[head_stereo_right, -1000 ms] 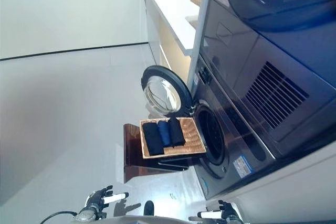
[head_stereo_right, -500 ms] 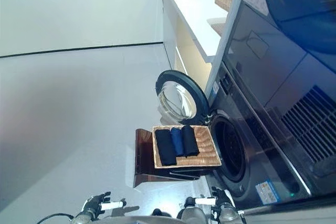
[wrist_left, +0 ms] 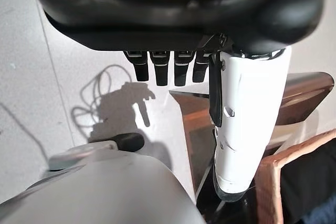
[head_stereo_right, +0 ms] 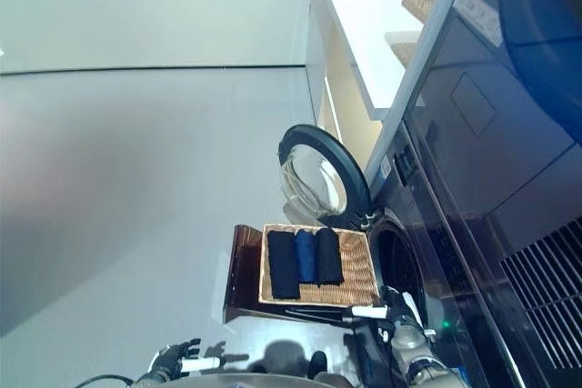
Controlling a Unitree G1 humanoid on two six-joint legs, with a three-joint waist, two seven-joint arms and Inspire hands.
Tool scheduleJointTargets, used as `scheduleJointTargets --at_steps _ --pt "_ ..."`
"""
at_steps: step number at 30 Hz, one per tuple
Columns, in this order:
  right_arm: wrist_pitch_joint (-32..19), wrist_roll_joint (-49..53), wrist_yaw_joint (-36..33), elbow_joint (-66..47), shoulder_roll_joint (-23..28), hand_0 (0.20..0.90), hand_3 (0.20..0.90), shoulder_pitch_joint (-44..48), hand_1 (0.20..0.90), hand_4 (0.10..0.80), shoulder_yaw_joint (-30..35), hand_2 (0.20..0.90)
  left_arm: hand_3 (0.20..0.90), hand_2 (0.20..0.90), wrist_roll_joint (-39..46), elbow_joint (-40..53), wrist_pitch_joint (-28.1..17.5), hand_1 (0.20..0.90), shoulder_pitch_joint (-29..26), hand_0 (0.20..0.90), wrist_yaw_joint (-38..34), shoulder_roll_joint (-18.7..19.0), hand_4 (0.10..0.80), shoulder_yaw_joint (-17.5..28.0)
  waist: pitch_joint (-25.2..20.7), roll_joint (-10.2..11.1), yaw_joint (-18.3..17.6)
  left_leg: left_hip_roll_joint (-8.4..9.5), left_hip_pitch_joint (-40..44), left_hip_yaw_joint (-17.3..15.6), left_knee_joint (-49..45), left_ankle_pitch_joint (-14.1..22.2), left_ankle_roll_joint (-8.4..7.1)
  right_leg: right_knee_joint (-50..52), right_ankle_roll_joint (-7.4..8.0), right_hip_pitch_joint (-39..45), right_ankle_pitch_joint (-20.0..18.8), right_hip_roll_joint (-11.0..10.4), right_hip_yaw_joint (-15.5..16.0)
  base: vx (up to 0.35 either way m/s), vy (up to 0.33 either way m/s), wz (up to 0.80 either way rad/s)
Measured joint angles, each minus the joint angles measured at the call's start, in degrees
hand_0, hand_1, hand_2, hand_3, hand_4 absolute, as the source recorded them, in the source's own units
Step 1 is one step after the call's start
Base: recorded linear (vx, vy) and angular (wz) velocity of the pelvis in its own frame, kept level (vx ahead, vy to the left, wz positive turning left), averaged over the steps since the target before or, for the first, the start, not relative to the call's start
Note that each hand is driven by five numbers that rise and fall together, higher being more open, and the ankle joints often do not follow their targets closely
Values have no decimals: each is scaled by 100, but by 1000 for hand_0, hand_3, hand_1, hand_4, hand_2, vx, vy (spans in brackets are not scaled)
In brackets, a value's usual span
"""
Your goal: Pick up the clothes and place them into the washing machine
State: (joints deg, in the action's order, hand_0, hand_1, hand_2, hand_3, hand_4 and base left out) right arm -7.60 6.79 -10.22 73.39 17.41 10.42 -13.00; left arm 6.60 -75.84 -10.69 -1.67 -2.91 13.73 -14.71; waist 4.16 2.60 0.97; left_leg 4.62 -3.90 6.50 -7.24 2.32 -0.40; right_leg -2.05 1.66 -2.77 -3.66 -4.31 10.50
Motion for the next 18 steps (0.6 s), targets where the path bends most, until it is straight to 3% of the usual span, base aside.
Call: scheduleJointTargets --at_steps 2,3,5,6,7,8,10,12,13,14,15,18 --pt "3 99 -37 91 -17 900 900 179 900 800 -3 900 900 900 97 84 -95 900 -170 900 -85 17 800 11 315 93 291 138 -385 202 -1080 87 -130 79 -100 10 72 -58 -243 198 25 -18" --pt "0 163 -87 135 -49 900 900 302 900 800 -35 900 900 900 161 111 -115 900 -76 900 -112 12 800 13 325 125 452 41 -552 261 -931 235 -190 -73 -134 65 93 -61 -388 368 112 -57" --pt "-29 253 -113 112 9 900 900 414 900 800 -18 900 900 900 191 112 -97 900 -44 900 -137 -41 800 -5 356 -14 472 -400 -563 282 189 31 -360 -287 -133 115 69 44 -474 272 160 -27" --pt "-28 288 -114 113 30 900 900 423 900 800 -11 900 900 900 201 111 -90 900 -27 900 -153 -67 800 -5 362 -75 470 -507 -551 292 371 -60 -408 -286 -132 123 67 85 -493 308 223 -15" --pt "-20 320 -113 116 57 900 900 366 900 800 22 900 900 900 252 114 -92 900 66 900 -211 -134 800 12 285 -210 470 -714 -475 342 633 -182 -473 -283 -54 141 7 165 -583 321 216 -35" --pt "-15 327 -107 115 50 900 900 324 900 800 85 900 900 900 283 130 -105 900 190 900 -230 -183 800 22 214 -280 486 -760 -337 328 700 -176 -494 -253 -55 131 8 186 -673 297 214 -58" --pt "-19 345 -104 111 45 900 900 321 900 800 119 900 900 900 288 151 -98 900 222 900 -222 -185 800 12 129 -288 521 -596 -312 280 560 -257 -307 -191 13 31 57 60 -982 176 151 -83" --pt "-16 346 -105 122 0 900 900 245 900 800 129 900 900 900 282 162 -94 900 218 900 -211 -145 800 13 51 -241 568 -466 -286 60 579 -458 164 -208 122 4 65 -133 -951 101 144 -78" --pt "-5 346 -95 154 -63 900 900 180 900 800 128 900 900 900 279 159 -93 900 271 900 -211 -117 800 15 47 -197 594 -430 -181 -63 639 -490 264 -12 112 -15 74 -248 -887 0 121 -39" --pt "2 345 -86 175 -132 900 900 22 900 800 122 900 900 900 265 170 -98 900 252 900 -200 -54 800 19 -14 -90 546 -294 -112 -72 620 -445 303 159 186 26 63 -341 -787 1 140 -51" --pt "20 342 -91 221 -190 900 900 35 900 800 117 900 900 900 265 180 -108 900 244 900 -209 -26 800 52 -32 -65 636 -308 -140 -254 572 -392 361 570 473 -296 15 -367 -625 10 58 -50" --pt "15 336 -85 178 -227 900 900 95 900 800 70 900 900 900 287 223 -112 900 229 900 -211 77 800 89 -26 -27 637 -230 -64 -464 744 -404 441 502 330 -327 100 -521 96 102 -28 -37"
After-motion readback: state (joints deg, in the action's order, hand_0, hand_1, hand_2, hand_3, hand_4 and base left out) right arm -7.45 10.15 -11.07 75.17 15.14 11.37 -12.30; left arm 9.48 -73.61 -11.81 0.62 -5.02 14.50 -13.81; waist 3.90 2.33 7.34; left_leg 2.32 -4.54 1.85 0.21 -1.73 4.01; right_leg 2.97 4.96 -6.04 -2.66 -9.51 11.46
